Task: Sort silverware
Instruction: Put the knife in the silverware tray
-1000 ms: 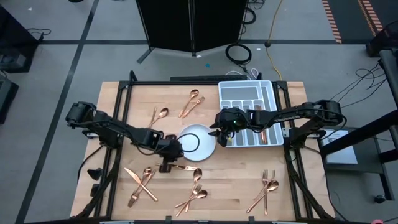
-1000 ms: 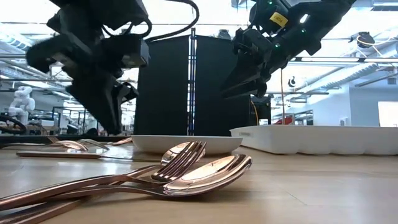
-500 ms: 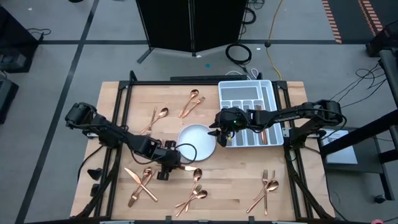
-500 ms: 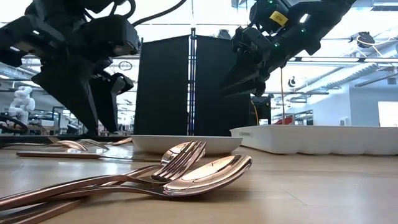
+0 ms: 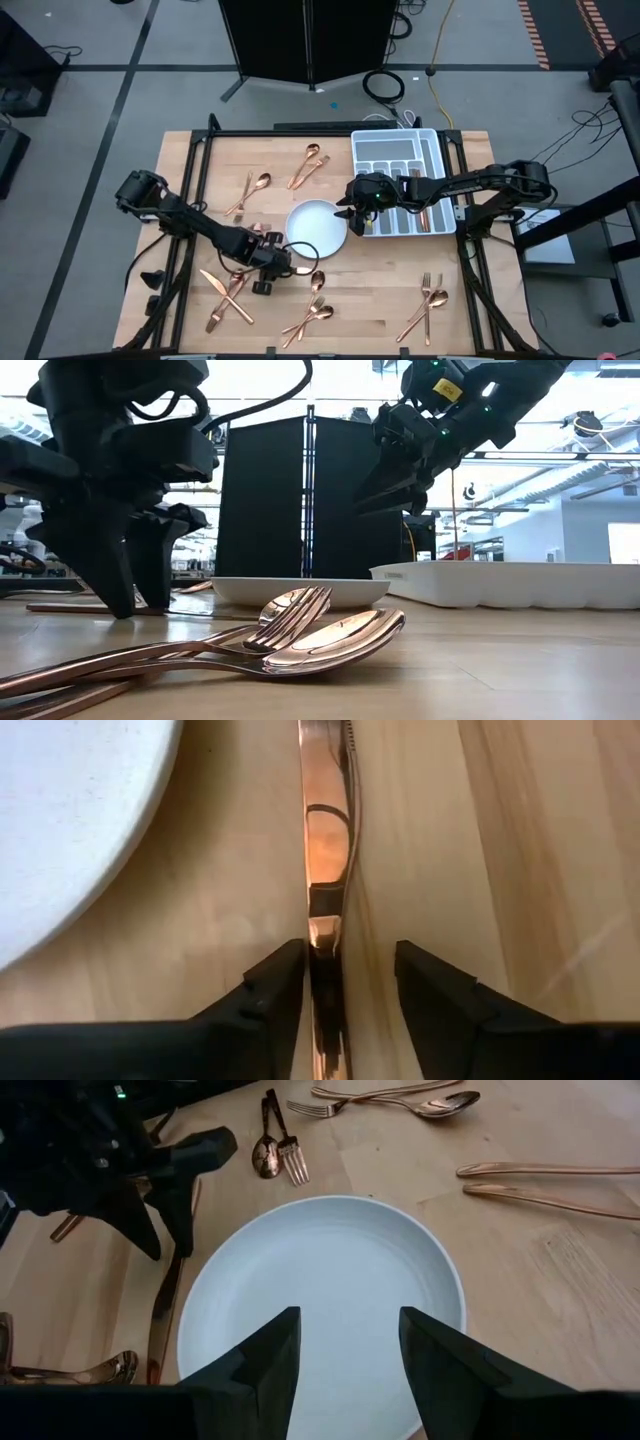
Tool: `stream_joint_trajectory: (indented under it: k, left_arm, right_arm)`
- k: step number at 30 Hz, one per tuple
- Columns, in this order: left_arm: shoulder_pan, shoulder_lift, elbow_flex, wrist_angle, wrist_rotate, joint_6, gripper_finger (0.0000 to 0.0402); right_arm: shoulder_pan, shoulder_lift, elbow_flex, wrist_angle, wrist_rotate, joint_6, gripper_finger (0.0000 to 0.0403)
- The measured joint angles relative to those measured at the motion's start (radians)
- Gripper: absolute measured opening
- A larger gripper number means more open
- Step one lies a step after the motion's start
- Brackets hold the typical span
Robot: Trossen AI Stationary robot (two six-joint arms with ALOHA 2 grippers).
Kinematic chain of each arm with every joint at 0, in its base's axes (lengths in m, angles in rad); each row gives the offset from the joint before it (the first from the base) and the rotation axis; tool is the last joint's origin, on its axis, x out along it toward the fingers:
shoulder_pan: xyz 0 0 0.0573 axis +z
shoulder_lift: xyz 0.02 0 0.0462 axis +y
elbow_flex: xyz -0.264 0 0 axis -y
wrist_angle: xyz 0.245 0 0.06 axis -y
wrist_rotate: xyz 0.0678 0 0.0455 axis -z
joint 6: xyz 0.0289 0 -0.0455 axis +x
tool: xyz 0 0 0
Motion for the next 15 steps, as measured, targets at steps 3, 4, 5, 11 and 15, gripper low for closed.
stream_joint_trajectory:
  k: [3,4,5,11,15]
  left_arm:
    - [0.000,0.001,0.000,-0.005,-0.021,0.000,0.0107]
    - [0.000,0.001,0.000,-0.008,-0.026,0.002,0.0091]
    - [0.000,0.001,0.000,-0.011,-0.029,0.005,0.0075]
    - [-0.001,-0.009,-0.001,-0.022,-0.052,0.112,0.0012]
    - [0.005,-0.069,-0.008,-0.025,-0.174,0.174,0.0007]
  right_arm:
    - [0.000,0.000,0.000,0.000,0.000,0.000,0.0162]
    - [0.000,0.000,0.000,0.000,0.000,0.000,0.0162]
    - [0.000,0.000,0.000,0.000,0.000,0.000,0.0162]
    - [0.000,0.000,0.000,0.000,0.000,0.000,0.0162]
    - [0.000,0.000,0.000,-0.001,0.000,0.000,0.0162]
